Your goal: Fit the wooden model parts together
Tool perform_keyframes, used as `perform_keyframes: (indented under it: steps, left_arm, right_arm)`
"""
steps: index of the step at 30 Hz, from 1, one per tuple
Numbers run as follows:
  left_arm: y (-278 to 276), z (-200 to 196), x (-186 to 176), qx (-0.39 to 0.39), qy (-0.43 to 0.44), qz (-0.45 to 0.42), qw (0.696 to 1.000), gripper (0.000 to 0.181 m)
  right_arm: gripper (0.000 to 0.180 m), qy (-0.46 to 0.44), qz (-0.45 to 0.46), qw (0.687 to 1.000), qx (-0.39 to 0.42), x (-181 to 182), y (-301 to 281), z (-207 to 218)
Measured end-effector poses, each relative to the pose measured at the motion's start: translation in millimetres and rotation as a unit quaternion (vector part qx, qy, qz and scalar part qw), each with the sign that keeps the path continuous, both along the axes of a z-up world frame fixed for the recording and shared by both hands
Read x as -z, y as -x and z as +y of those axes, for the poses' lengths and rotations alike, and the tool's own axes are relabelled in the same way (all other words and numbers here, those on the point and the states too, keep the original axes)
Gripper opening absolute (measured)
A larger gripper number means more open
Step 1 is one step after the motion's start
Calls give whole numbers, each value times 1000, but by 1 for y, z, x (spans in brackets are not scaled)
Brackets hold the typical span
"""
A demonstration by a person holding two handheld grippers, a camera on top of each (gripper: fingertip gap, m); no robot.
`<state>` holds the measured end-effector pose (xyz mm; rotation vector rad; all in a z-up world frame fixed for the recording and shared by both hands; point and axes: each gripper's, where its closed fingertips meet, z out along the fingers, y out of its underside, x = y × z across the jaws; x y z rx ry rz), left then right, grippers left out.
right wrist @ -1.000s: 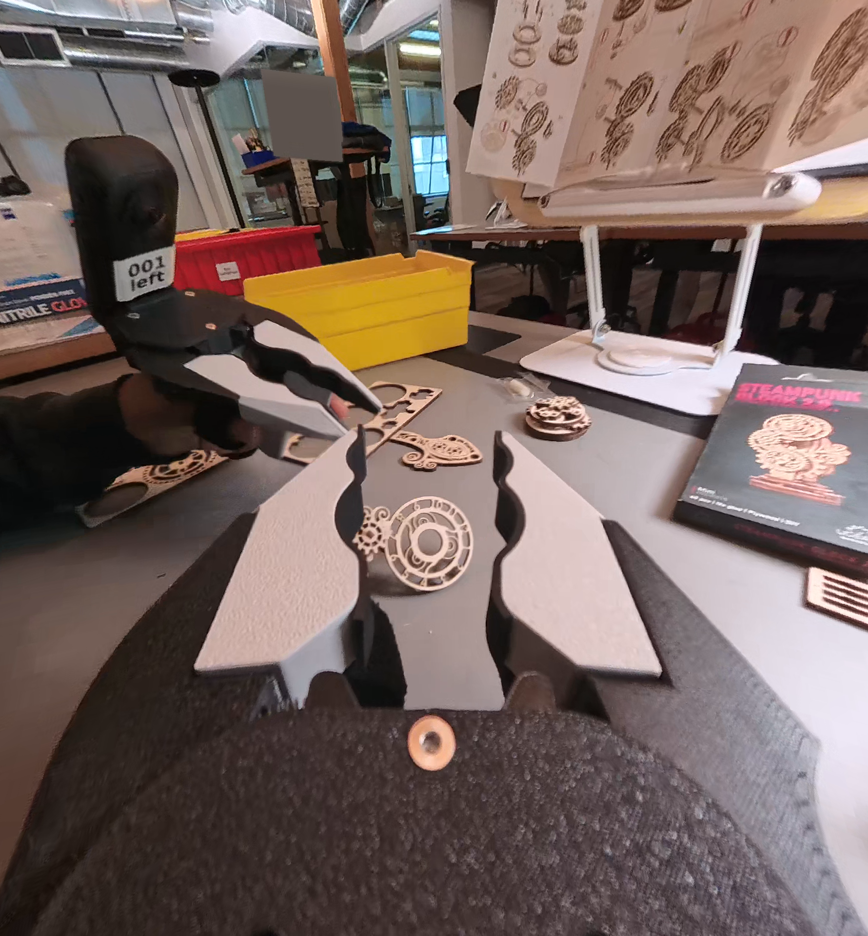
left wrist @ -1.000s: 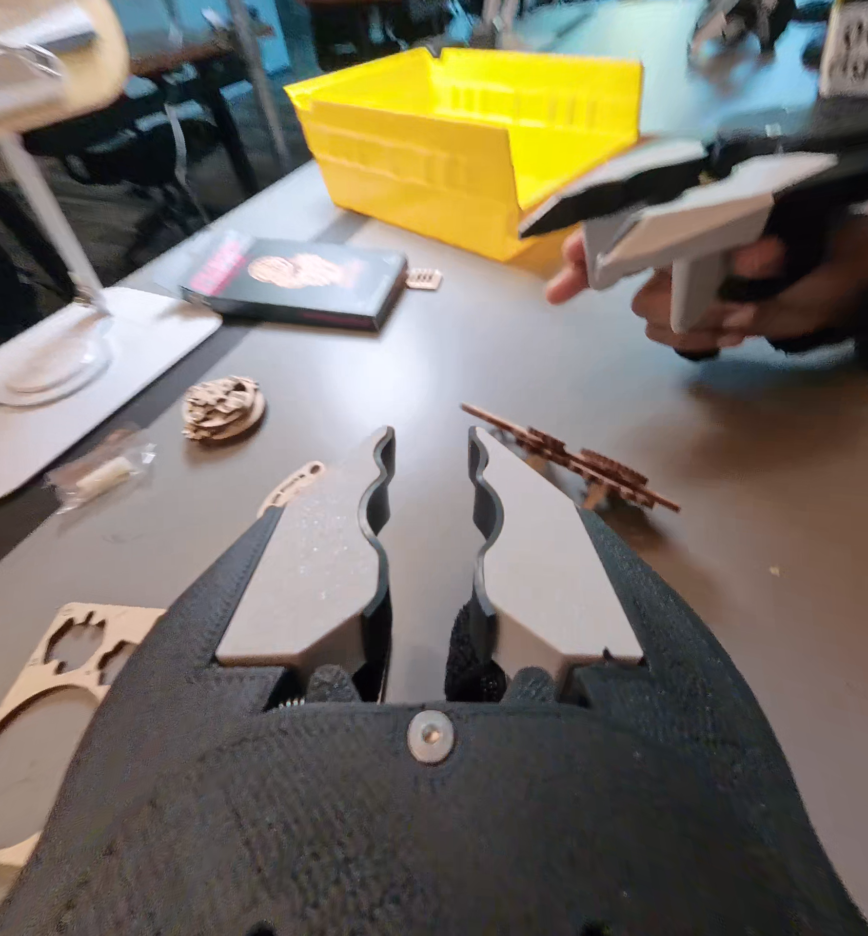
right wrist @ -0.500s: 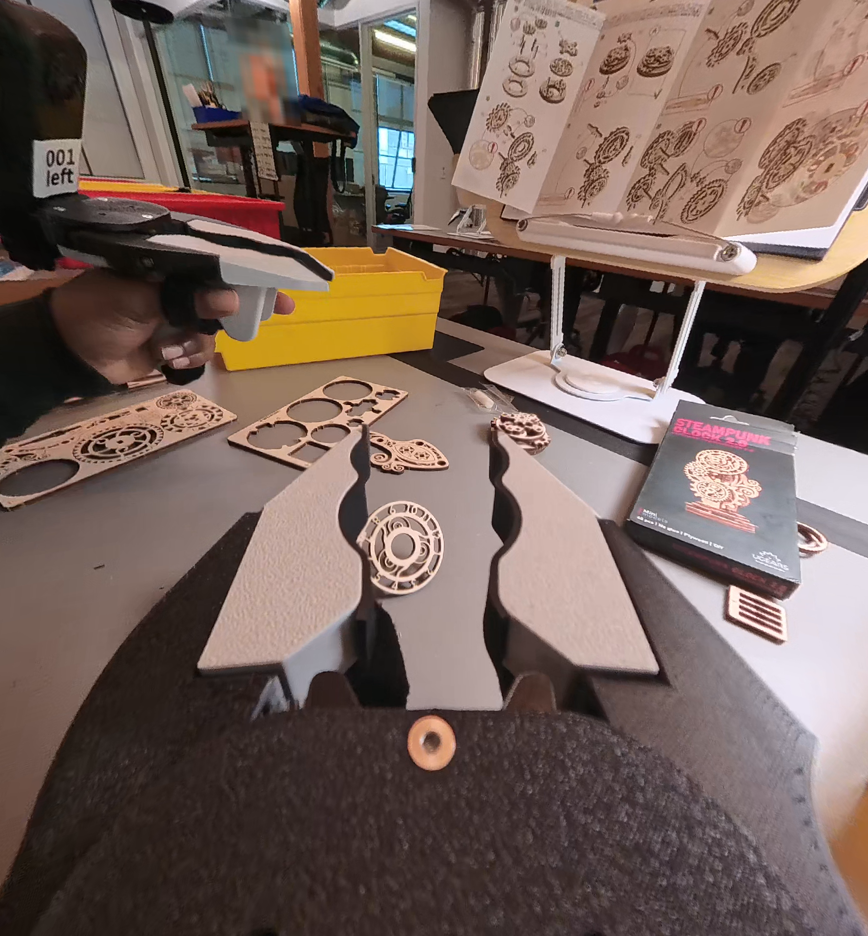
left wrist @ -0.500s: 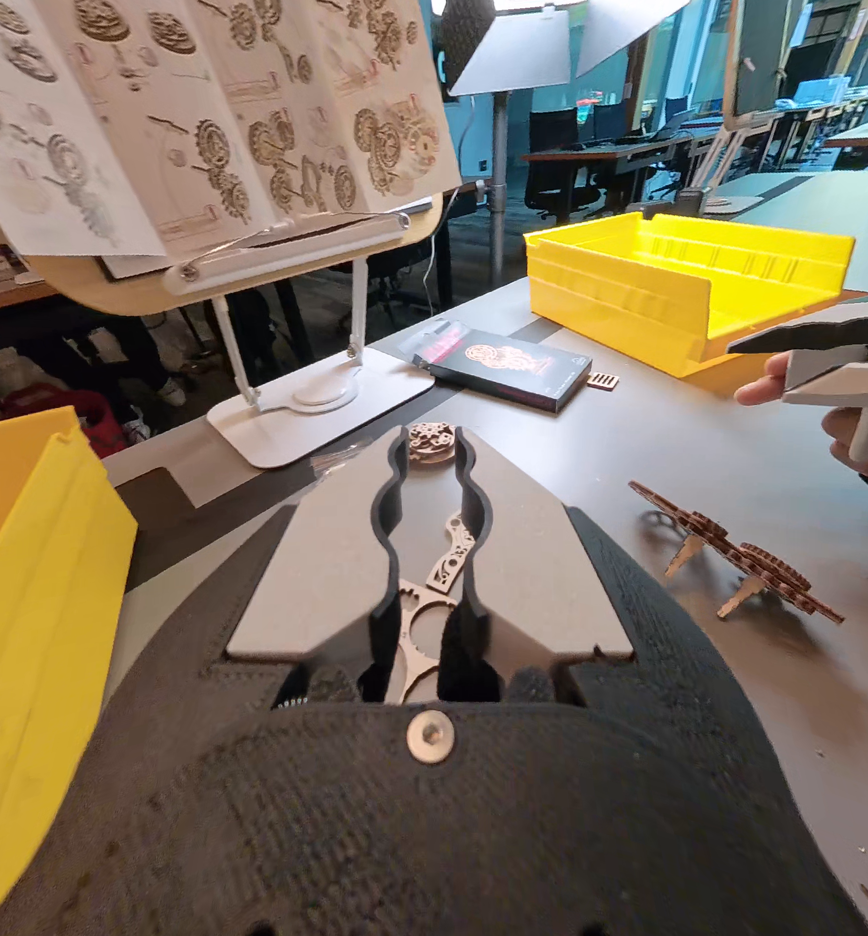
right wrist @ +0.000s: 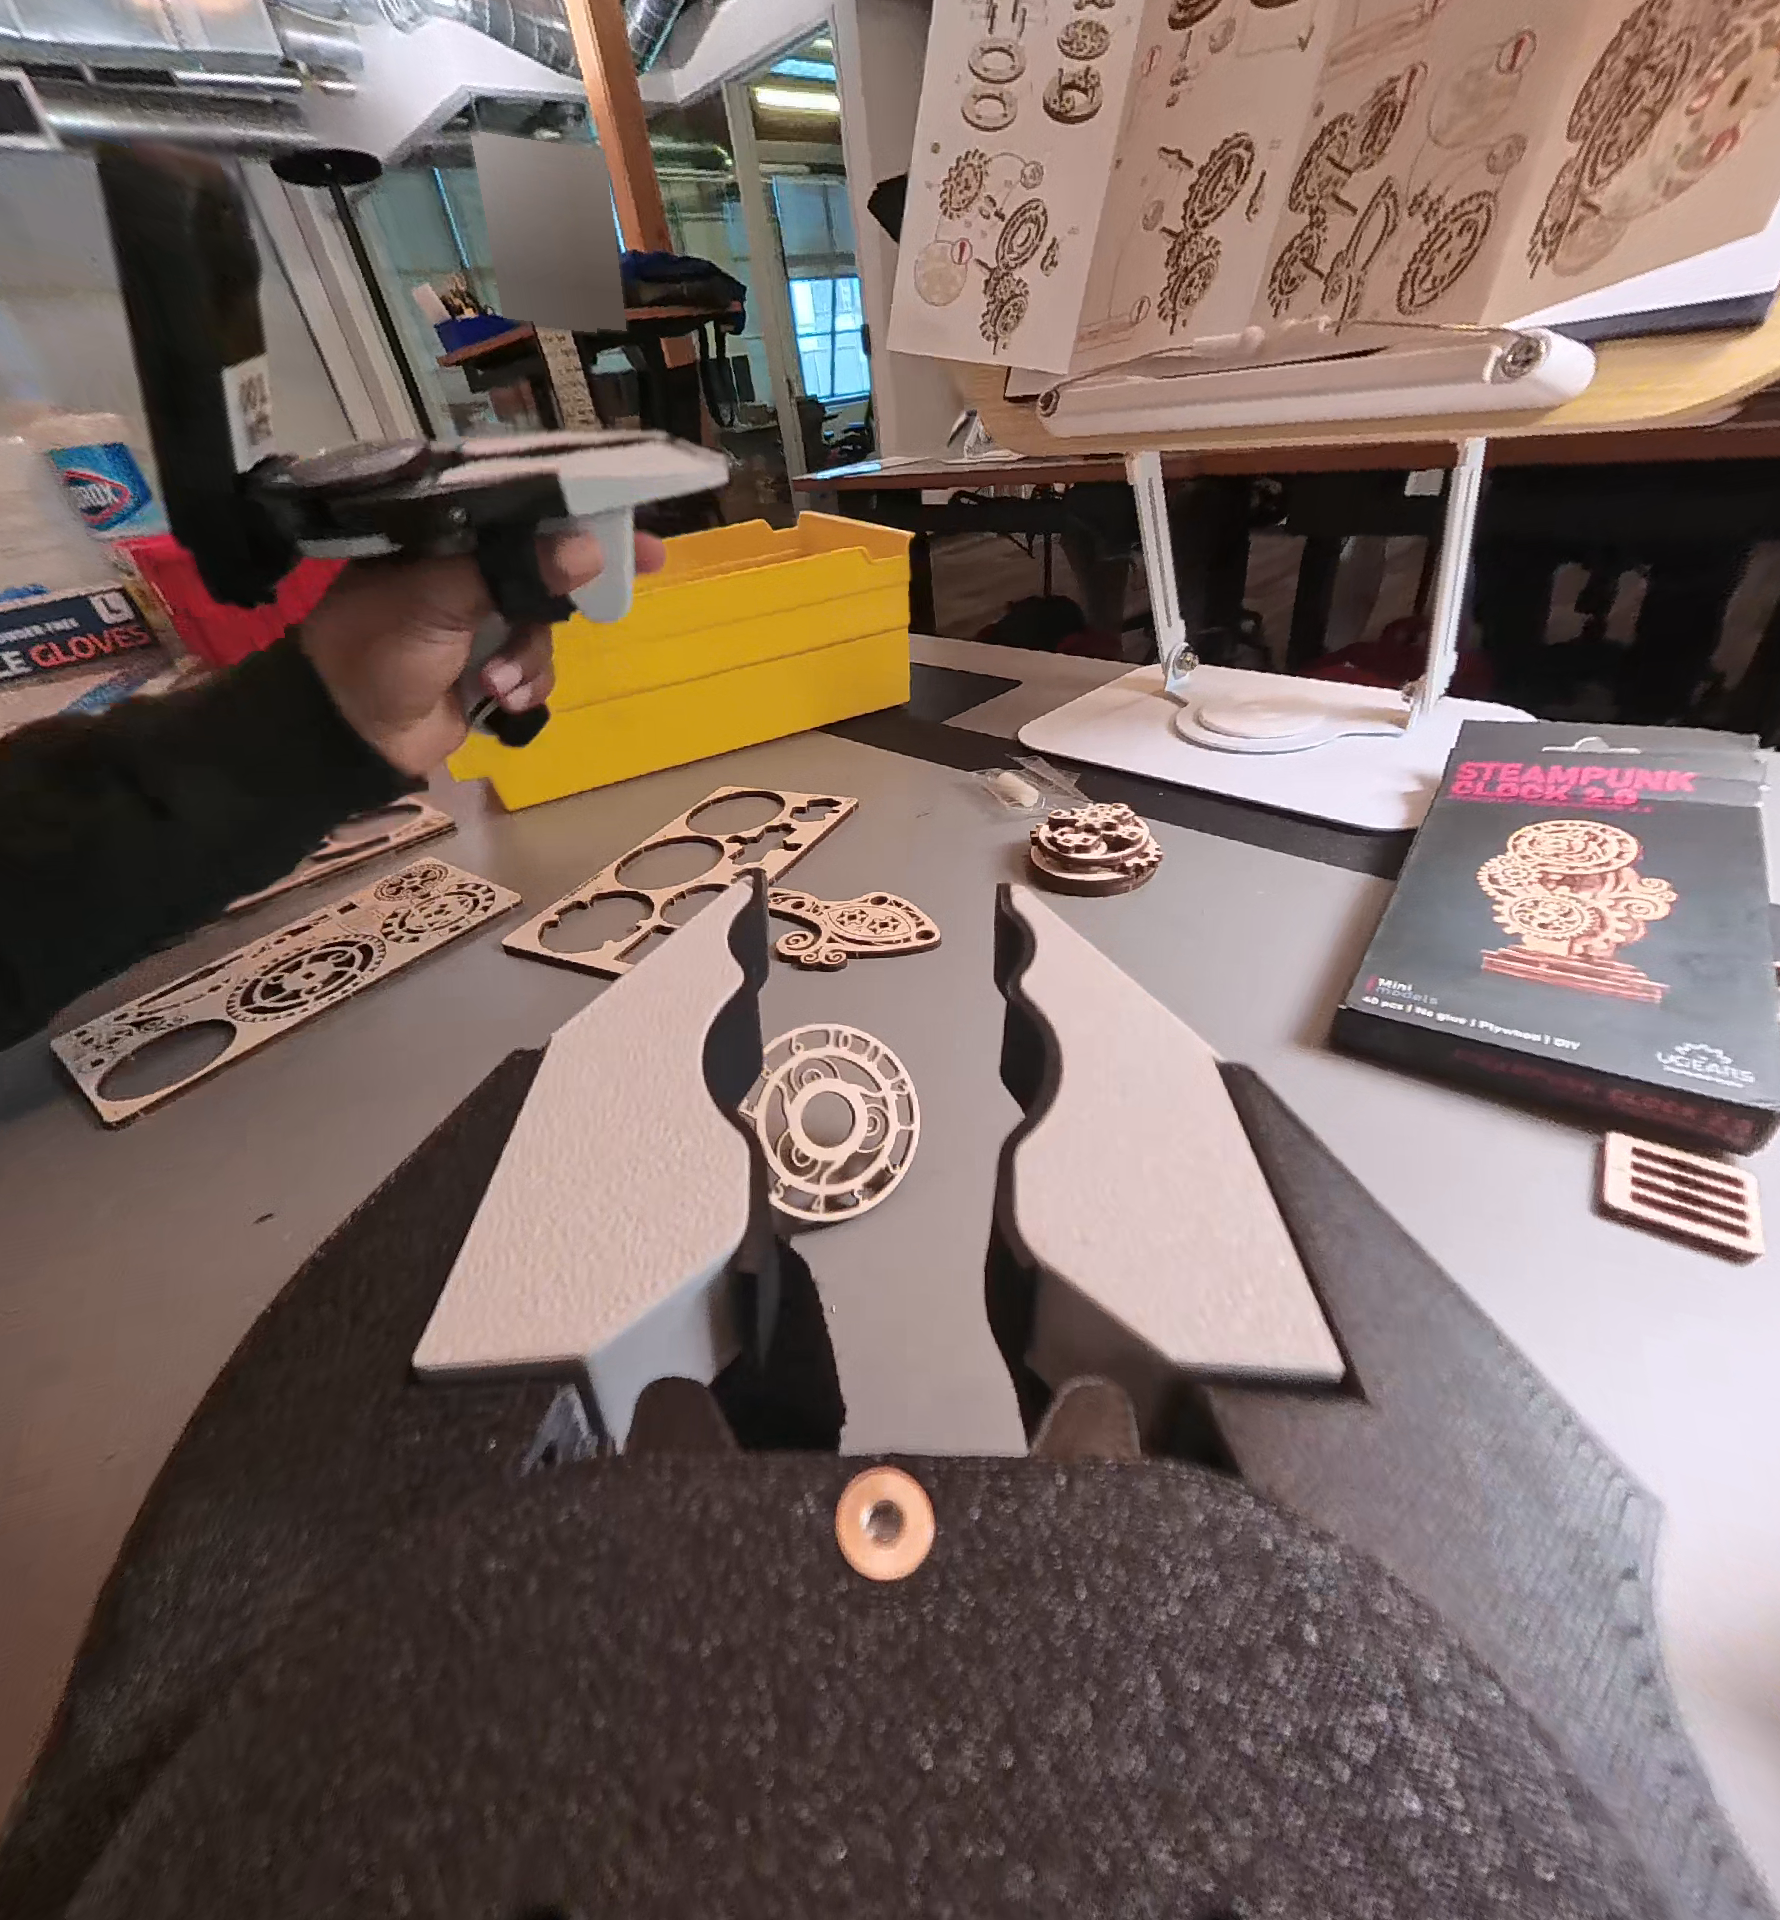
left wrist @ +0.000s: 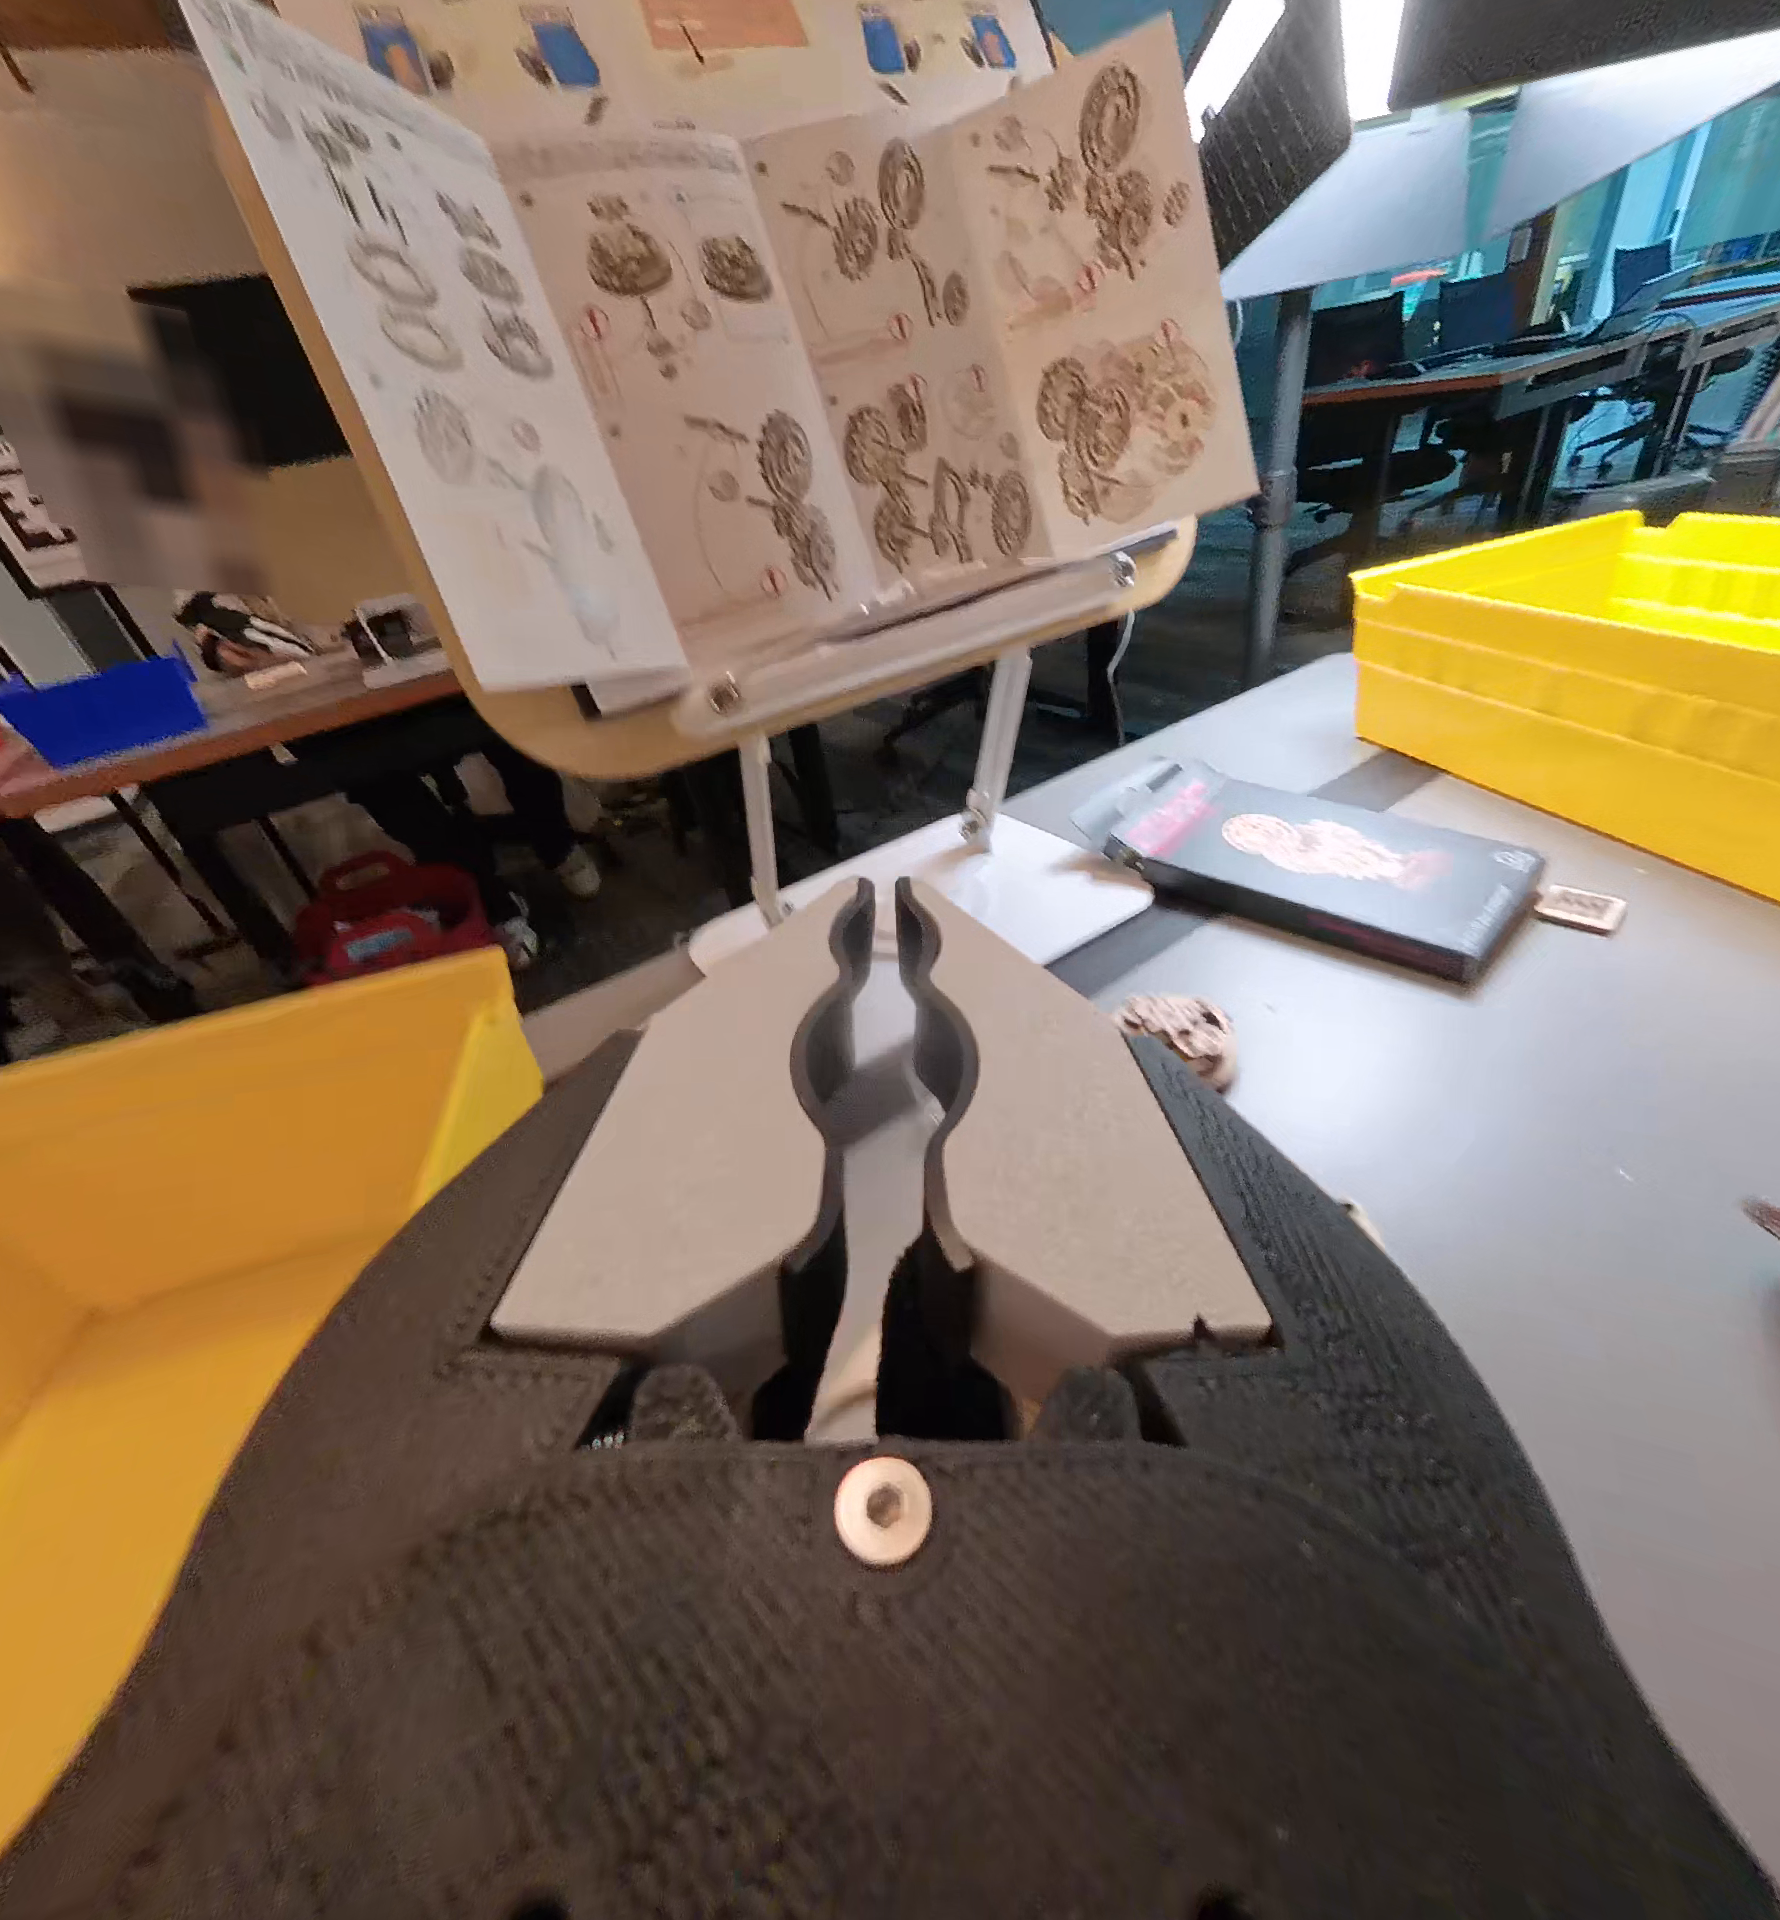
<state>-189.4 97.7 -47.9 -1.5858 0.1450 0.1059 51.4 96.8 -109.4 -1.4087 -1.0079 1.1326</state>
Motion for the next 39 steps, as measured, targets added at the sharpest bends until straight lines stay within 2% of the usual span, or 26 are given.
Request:
perform_keyframes:
  steps: [6,11,15,21,25,29,34,39]
  left_arm:
    - [37,69,-44,-20,-6,66,998,5]
    - [73,119,-46,-38,43,73,996,6]
    - [97,135,-33,-55,77,55,994,6]
    - [112,132,-24,-49,128,71,988,7]
    - [118,116,-24,-27,182,67,981,6]
    - [106,80,-59,-2,143,90,986,7]
    - [59,3,-96,32,79,118,989,14]
    - [19,-85,-88,43,61,141,987,20]
  right_arm:
    - [41,3,5,1000,28,-1,-9,13]
    - [41,9,6,999,36,0,-12,19]
    - [41,24,-1,999,27,6,-9,18]
    - [40,26,-4,999,22,7,-7,15]
    - [40,22,-6,1000,18,6,-6,13]
    - [40,7,-8,1000,17,3,-6,9]
    - [41,5,-8,1000,12,3,-4,6]
    - [40,-4,-6,1000,9,-1,-4,1]
